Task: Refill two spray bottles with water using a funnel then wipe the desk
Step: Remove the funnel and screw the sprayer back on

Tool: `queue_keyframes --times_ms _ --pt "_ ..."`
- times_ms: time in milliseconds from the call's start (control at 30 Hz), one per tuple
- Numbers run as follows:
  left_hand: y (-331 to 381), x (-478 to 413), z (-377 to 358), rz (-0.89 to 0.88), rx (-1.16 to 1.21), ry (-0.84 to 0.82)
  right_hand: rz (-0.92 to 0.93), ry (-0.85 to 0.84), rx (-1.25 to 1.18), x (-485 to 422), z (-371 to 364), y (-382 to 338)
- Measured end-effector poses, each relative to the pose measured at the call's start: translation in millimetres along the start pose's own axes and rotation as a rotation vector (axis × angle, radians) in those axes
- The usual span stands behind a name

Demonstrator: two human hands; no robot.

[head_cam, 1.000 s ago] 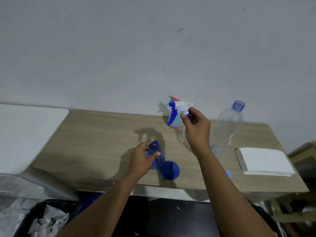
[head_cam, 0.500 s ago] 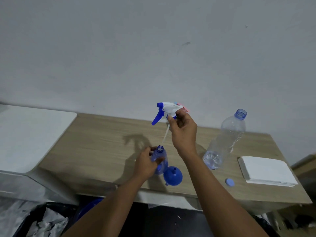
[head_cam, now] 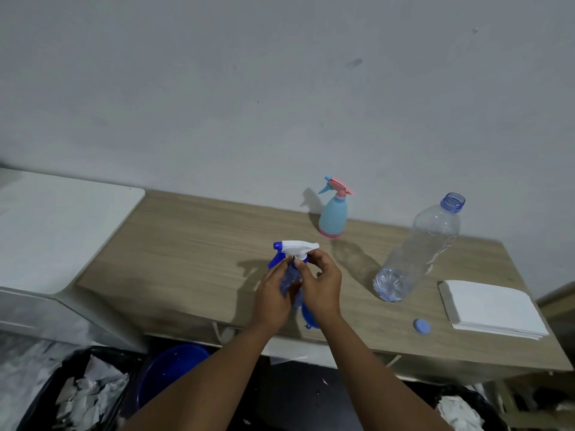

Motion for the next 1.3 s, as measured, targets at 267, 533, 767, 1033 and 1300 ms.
queue_keyframes --times_ms 267,533,767,1033,1300 --pt "-3.6 -0.9 0.1 0.016 -0.021 0.031 0.006 -0.006 0.021 4.3 -2.7 12.8" --pt "-5.9 -6.0 1.8 0.038 0.012 0.028 0.046 -0.080 0.041 -9.4 -0.7 9.6" --pt "-3.4 -8.3 5.8 0.050 0.014 0.016 0.038 -0.139 0.011 -5.9 10.3 15.1" --pt "-10.8 -11.4 3.6 0.087 0.024 0.029 0.010 -0.063 -0.084 2.8 8.2 14.7" --pt "-11.8 -14.3 2.6 0.066 0.019 0.048 -0.078 0.033 -0.011 -2.0 -3.6 18.8"
Point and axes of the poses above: each hand's wrist, its own x-axis away from the middle knuckle, its own z-axis out of the back of the hand, y = z × x, the point moved 1 cm from there along -x, towards the middle knuckle, and after that the axes turned 8 degrees about x, right-handed, at the moved point
